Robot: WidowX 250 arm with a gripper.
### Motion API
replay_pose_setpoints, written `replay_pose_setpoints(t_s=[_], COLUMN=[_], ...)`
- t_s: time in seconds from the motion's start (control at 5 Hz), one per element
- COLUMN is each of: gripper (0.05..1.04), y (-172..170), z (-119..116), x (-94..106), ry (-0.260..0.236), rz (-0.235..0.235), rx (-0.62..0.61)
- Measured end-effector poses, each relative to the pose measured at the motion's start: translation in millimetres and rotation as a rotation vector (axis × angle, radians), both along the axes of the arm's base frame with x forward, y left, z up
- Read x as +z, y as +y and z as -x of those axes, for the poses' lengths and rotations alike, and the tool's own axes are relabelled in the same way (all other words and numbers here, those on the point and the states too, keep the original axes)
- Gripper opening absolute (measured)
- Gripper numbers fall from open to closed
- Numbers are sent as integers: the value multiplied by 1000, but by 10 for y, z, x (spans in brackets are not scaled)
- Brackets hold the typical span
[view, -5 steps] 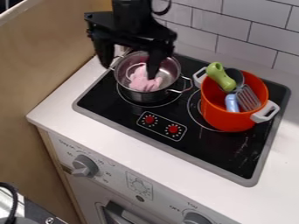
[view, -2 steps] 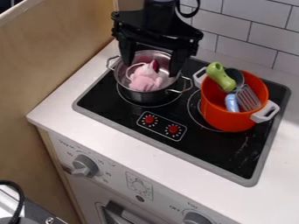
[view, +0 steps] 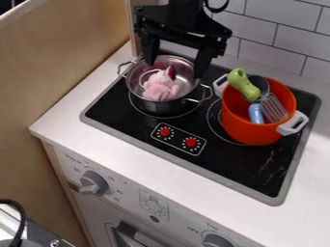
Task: Remove white cloth from the silver bowl
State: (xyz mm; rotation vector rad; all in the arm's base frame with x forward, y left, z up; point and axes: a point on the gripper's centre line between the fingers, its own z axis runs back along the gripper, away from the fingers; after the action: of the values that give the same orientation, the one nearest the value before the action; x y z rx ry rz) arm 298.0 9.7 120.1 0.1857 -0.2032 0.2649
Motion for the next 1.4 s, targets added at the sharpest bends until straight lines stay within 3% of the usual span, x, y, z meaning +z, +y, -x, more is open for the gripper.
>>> replay_pose_setpoints(t_s=[0.8, 1.4], gripper=[999, 999], y=[401, 416], z=[-54, -34], x=[-36, -71], ry=[-23, -18], rz=[-12, -7], rx=[-90, -98])
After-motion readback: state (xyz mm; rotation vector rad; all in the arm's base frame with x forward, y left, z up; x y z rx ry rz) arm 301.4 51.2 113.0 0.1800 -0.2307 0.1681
